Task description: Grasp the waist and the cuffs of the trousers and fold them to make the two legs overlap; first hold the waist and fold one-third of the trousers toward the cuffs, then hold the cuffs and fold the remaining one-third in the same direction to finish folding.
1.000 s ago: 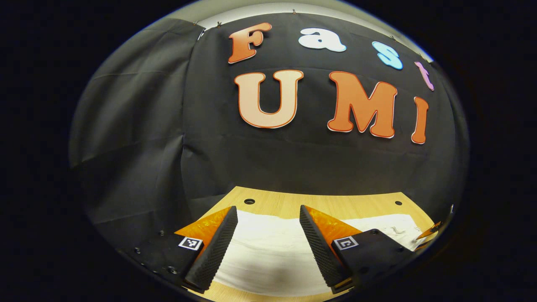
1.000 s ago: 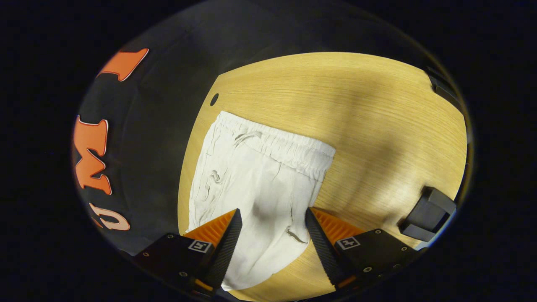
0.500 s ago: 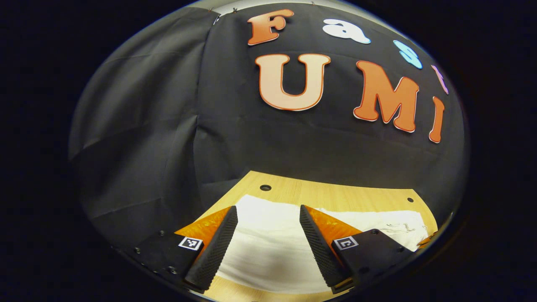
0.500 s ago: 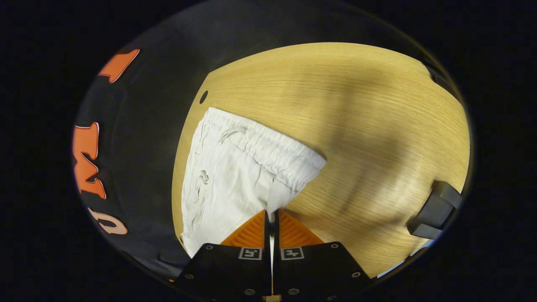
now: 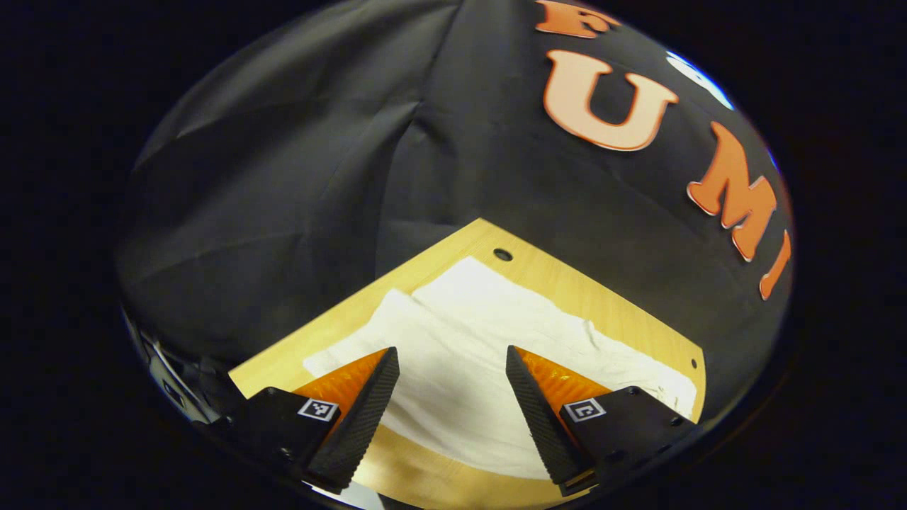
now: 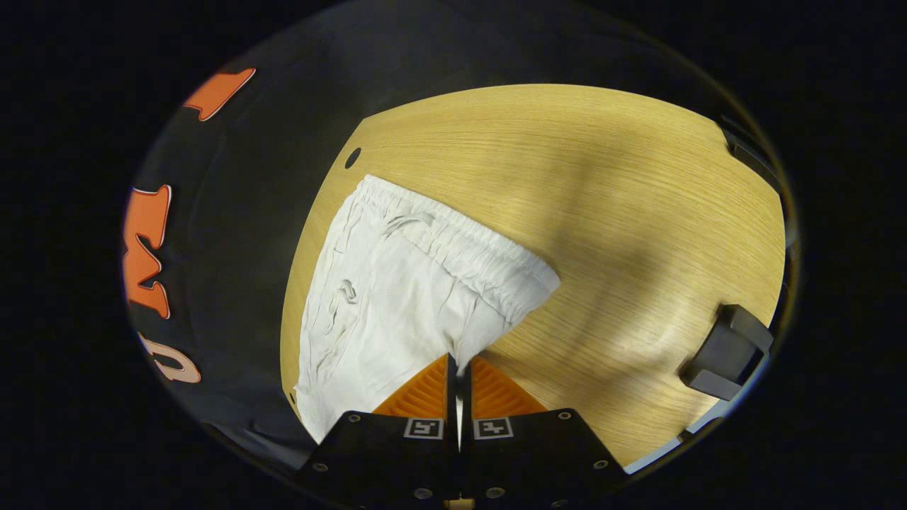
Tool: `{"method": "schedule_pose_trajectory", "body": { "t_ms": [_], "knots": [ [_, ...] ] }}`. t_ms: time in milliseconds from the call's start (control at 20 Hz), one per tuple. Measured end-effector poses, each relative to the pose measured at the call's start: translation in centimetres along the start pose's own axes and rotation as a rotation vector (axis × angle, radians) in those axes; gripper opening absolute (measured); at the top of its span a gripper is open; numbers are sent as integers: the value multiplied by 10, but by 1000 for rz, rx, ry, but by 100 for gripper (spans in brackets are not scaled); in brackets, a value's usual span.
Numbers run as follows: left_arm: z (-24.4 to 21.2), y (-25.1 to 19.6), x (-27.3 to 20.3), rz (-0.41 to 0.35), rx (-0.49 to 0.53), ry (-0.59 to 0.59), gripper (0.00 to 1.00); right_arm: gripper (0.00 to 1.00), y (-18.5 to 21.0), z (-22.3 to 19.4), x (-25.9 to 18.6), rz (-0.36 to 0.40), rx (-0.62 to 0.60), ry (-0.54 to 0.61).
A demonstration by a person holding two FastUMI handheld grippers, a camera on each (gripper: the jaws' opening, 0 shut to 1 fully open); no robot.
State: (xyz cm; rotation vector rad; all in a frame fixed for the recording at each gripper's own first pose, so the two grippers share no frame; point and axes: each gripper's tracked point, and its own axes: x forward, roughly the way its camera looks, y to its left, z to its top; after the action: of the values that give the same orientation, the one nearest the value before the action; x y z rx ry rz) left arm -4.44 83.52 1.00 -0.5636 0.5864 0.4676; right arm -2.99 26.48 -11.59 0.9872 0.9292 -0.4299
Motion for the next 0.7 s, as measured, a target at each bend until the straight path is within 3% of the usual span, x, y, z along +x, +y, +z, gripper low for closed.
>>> {"method": "schedule_pose_trajectory", "body": {
  "t_ms": [350, 500, 700],
  "knots": [
    [-65, 39, 17, 40, -440, 250, 100, 1, 4, 1, 0, -34, -30, 15],
    [-67, 60, 9, 55, -525, 294, 100, 1, 5, 1, 1, -41, -25, 15],
    [-67, 68, 7, 106, -552, 318, 100, 1, 6, 1, 2, -46, -17, 10]
  ]
}}
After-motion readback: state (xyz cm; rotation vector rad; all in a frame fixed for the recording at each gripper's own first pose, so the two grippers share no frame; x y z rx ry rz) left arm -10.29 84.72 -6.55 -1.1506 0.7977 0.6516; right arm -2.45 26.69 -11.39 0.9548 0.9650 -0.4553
